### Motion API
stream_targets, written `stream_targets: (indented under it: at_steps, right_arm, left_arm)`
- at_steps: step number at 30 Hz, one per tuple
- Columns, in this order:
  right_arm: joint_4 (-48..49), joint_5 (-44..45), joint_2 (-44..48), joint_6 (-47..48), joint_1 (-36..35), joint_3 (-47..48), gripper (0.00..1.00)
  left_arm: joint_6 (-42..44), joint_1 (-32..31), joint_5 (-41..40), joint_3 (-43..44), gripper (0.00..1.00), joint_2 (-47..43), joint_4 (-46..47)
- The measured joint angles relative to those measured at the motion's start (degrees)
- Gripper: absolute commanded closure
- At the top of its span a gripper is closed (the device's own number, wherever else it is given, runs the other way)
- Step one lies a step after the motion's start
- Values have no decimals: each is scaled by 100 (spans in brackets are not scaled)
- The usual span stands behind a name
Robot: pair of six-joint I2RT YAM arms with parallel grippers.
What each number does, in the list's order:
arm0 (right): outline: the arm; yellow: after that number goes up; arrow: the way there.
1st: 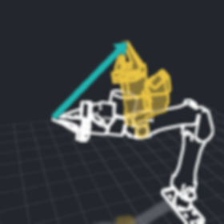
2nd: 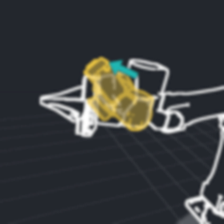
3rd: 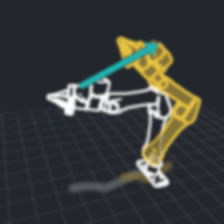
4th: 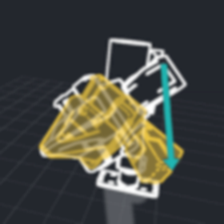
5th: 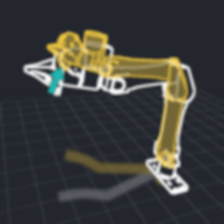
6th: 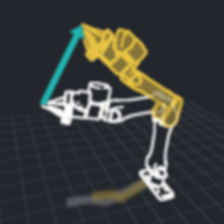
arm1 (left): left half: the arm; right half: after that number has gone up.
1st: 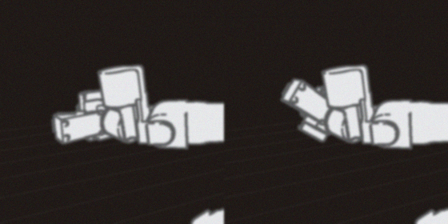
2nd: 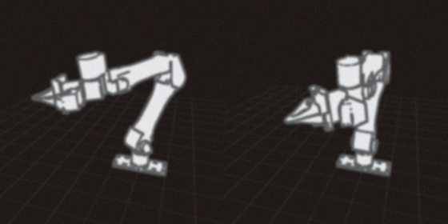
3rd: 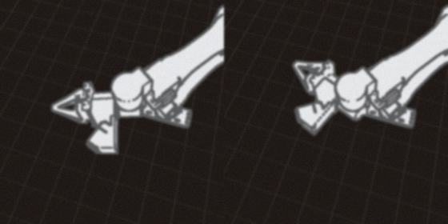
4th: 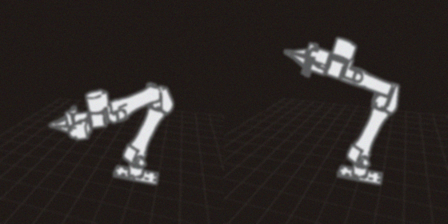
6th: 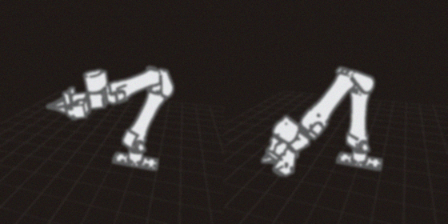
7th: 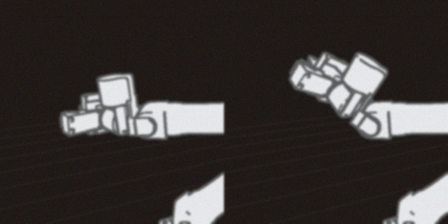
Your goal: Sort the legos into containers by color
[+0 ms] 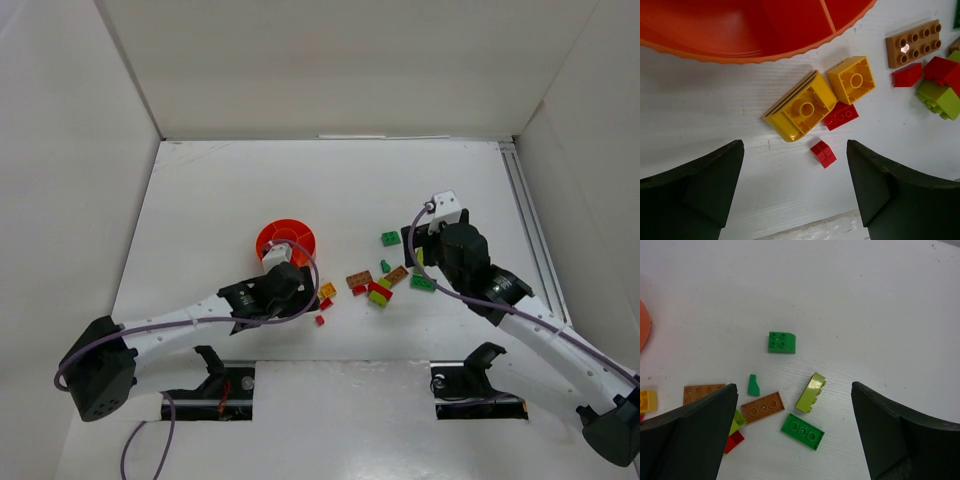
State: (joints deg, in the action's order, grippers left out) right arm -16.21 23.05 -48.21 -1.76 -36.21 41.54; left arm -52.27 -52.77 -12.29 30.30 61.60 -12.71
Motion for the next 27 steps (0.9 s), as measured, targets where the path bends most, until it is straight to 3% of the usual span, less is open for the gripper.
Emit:
stream_targets:
  at_steps: [22,27]
  right_arm:
    - [17,-74,-37,90,0,-9,0]
    - [15,-11,-66,90,0,-7,0]
  left_arm:
    - [1154,184,-275,39,28,1102,835]
    - [1508,223,-256,136,38,1331,1049]
